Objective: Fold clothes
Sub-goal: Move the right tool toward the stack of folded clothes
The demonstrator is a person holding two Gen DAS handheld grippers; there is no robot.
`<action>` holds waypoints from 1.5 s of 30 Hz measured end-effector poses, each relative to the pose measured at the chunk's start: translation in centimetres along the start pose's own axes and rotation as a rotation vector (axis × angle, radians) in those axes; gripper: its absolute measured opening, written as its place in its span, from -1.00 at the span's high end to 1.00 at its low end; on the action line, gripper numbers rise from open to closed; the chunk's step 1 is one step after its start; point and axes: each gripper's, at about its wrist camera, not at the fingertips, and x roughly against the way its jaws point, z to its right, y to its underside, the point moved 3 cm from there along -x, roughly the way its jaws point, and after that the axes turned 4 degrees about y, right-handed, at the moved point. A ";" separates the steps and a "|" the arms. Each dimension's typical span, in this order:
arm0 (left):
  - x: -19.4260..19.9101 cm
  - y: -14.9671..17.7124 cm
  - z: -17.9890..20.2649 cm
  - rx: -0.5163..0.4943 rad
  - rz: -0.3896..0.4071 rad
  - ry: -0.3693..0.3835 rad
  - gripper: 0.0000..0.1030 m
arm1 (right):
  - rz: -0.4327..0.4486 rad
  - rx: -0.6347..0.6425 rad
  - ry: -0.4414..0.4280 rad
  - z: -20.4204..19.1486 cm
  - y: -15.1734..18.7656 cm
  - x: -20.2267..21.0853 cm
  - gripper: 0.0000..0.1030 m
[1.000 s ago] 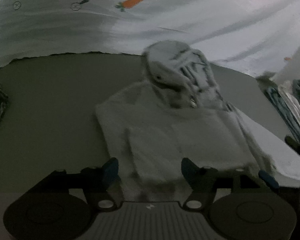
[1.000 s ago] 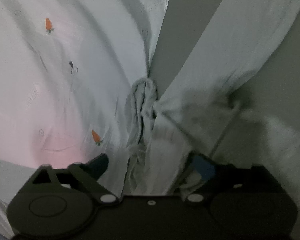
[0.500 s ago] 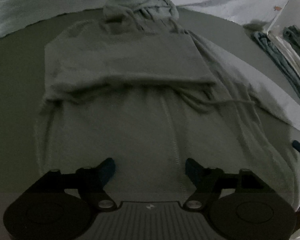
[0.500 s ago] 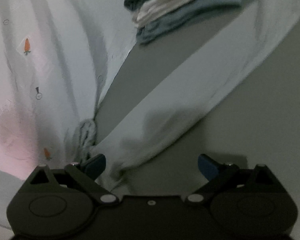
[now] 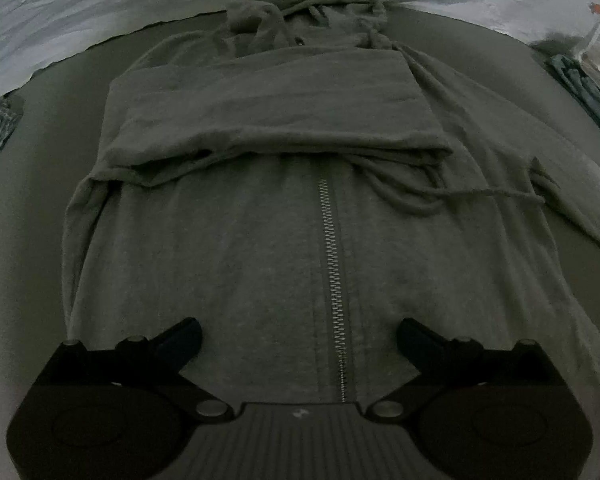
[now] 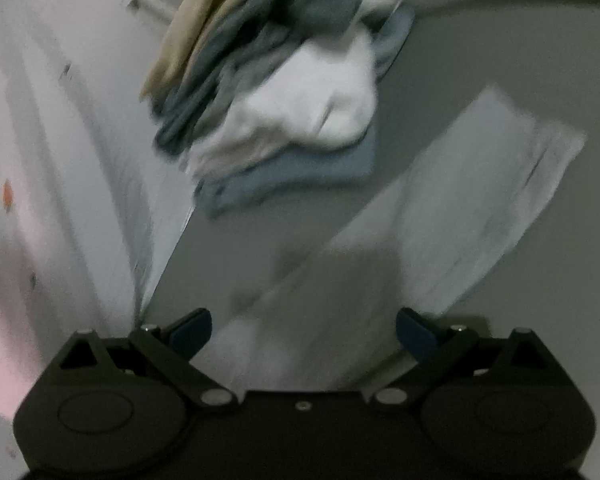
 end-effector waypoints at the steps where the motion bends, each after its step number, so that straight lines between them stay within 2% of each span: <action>1: 0.0 0.1 0.1 0.006 0.002 -0.004 -1.00 | 0.023 -0.014 0.021 0.6 -0.9 0.1 -0.94; 4: -0.1 0.1 0.3 0.019 0.004 -0.011 -1.00 | 0.078 -0.093 0.079 3.2 -3.2 0.5 -0.92; 7: -0.2 -0.2 0.4 0.024 -0.009 -0.012 -1.00 | 0.122 -0.152 0.062 4.7 -4.7 0.9 -0.92; 12: -0.1 -0.3 0.3 0.027 -0.021 -0.012 -1.00 | 0.187 -0.154 0.105 6.2 -7.0 2.5 -0.92; 18: -0.1 -0.5 0.2 0.031 -0.019 -0.013 -1.00 | 0.240 -0.226 0.183 10.5 -8.3 4.7 -0.92; 20: -0.1 -0.5 0.2 0.033 -0.020 -0.013 -1.00 | 0.247 -0.267 0.172 12.0 -7.8 5.3 -0.91; 25: -0.2 -0.5 0.2 0.035 -0.019 -0.014 -1.00 | 0.241 -0.356 0.025 13.2 -6.6 5.4 -0.92; 27: -0.2 -0.5 0.1 0.035 -0.019 -0.014 -1.00 | 0.235 -0.367 0.004 12.9 -6.3 5.0 -0.92; 30: -0.2 -0.5 0.1 0.036 -0.018 -0.014 -1.00 | 0.211 -0.361 -0.008 12.2 -6.2 4.2 -0.76; 32: -0.2 -0.5 0.1 0.036 -0.017 -0.014 -1.00 | 0.204 -0.295 0.036 11.2 -6.0 4.1 -0.66; 35: -0.3 -0.5 0.1 0.037 -0.016 -0.014 -1.00 | 0.189 -0.211 0.133 10.3 -6.1 3.6 -0.20; 36: -0.3 -0.5 0.1 0.037 -0.016 -0.014 -1.00 | 0.185 -0.194 0.166 10.2 -6.1 3.5 0.02; 37: -0.3 -0.5 0.0 0.037 -0.016 -0.014 -1.00 | 0.180 -0.183 0.185 10.1 -6.2 3.3 0.15; 39: -0.4 -0.4 0.1 0.036 -0.013 -0.014 -1.00 | 0.169 -0.163 0.221 9.8 -6.5 2.8 0.27; 40: -0.4 -0.4 0.1 0.036 -0.013 -0.014 -1.00 | 0.156 -0.161 0.221 9.7 -6.6 2.5 0.47; 41: -0.4 -0.3 0.1 0.035 -0.012 -0.013 -1.00 | 0.144 -0.165 0.221 9.8 -6.6 2.0 0.53; 42: -0.4 -0.3 0.1 0.034 -0.012 -0.013 -1.00 | 0.149 -0.185 0.220 10.0 -6.6 1.8 0.68; 45: -0.5 -0.2 0.0 0.028 -0.009 -0.009 -1.00 | 0.159 -0.310 0.181 11.1 -6.3 1.8 0.82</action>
